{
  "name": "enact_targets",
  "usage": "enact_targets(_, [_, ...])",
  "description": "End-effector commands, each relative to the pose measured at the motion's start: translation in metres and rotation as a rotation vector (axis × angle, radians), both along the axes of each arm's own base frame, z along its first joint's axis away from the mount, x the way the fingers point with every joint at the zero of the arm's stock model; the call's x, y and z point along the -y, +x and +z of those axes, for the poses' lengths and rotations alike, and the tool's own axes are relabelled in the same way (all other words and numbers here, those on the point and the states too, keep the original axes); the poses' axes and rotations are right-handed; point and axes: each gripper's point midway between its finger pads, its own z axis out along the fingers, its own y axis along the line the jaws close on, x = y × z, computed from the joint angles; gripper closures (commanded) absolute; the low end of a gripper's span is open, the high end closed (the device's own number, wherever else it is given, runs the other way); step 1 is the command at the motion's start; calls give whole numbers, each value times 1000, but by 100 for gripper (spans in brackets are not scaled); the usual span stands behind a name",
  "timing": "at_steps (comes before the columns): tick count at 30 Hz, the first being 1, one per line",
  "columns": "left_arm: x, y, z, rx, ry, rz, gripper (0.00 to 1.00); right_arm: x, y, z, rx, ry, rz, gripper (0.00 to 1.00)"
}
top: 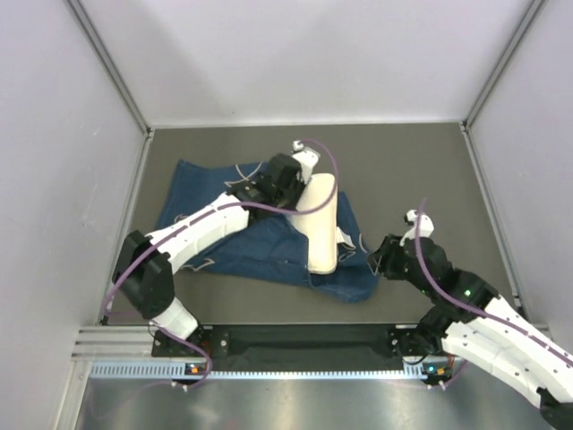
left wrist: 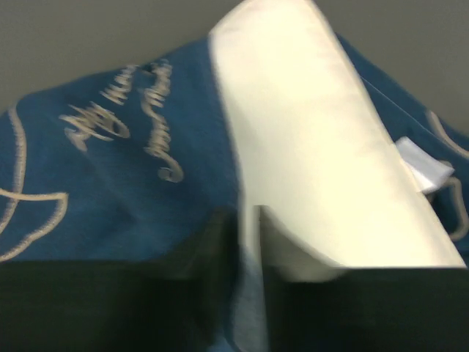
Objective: Put the pillow into the pillowcase
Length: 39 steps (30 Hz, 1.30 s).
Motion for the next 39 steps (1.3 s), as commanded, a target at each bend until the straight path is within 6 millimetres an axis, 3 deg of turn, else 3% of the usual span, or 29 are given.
enact_targets(1, [32, -3, 97, 215, -213, -12, 61, 18, 8, 42, 115, 74, -114, 45])
enact_targets(3, [37, -14, 107, 210, -220, -17, 43, 23, 9, 58, 147, 68, -119, 35])
enact_targets(4, [36, -20, 109, 201, -210, -15, 30, 27, 10, 61, 153, 49, -130, 33])
enact_targets(6, [40, -36, 128, 226, -234, -38, 18, 28, 12, 71, 172, 27, -124, 30])
enact_targets(8, [43, -51, 132, 225, -251, -64, 2, 24, 19, 76, 185, 9, -117, 30])
enact_targets(10, [40, -61, 137, 218, -286, -63, 2, 19, 28, 83, 211, 2, -115, 30])
enact_targets(14, [40, -73, 115, 173, -224, -11, 2, 3, 50, 71, 178, -38, -105, 32])
enact_targets(15, [41, -74, 93, 133, -153, 5, 2, 6, 58, 69, 174, -34, -124, 32])
enact_targets(16, [42, -72, 91, 135, -128, 22, 2, 0, 61, 67, 157, -11, -94, 32])
enact_targets(17, [45, -68, 75, 128, -63, 52, 2, -3, 71, 61, 143, -6, -95, 31])
enact_targets(18, [43, -69, 65, 111, -7, 66, 2, 9, 84, 57, 131, -4, -138, 31])
enact_targets(19, [46, -66, 66, 121, 13, 87, 2, 4, 88, 52, 103, 25, -97, 30])
enact_targets(20, [50, -64, 51, 120, 77, 111, 2, 6, 98, 38, 59, 23, -101, 30])
enact_targets(21, [51, -63, 47, 123, 104, 130, 2, 16, 114, 38, 68, 40, -136, 30])
enact_targets(22, [53, -62, 49, 123, 125, 141, 2, 9, 118, 33, 43, 77, -86, 30])
enact_targets(23, [61, -63, 35, 108, 160, 139, 2, 6, 128, 17, -11, 79, -73, 30])
enact_targets(24, [59, -60, 35, 120, 178, 172, 2, 7, 140, 17, -7, 93, -72, 31])
enact_targets(25, [60, -60, 36, 116, 189, 183, 2, 0, 145, -3, -75, 102, -39, 31])
enact_targets(28, [61, -59, 23, 96, 210, 204, 2, -15, 162, -13, -102, 141, 13, 34])
enact_targets(30, [60, -62, 23, 89, 192, 215, 2, -20, 172, -31, -147, 141, 15, 37])
enact_targets(31, [56, -64, 19, 82, 197, 219, 2, -21, 176, -43, -174, 131, 14, 37])
enact_targets(33, [48, -69, 26, 77, 149, 248, 2, -22, 185, -44, -173, 121, 7, 37])
enact_targets(34, [43, -75, 18, 57, 153, 241, 2, -21, 187, -53, -195, 109, -1, 37])
enact_targets(36, [35, -85, 32, 46, 62, 258, 2, -24, 192, -54, -191, 93, 4, 37])
enact_targets(37, [25, -91, 19, 29, 76, 259, 2, -23, 195, -57, -193, 76, -5, 37])
enact_targets(39, [14, -101, 35, 33, -26, 277, 2, -27, 196, -67, -219, 58, 0, 37])
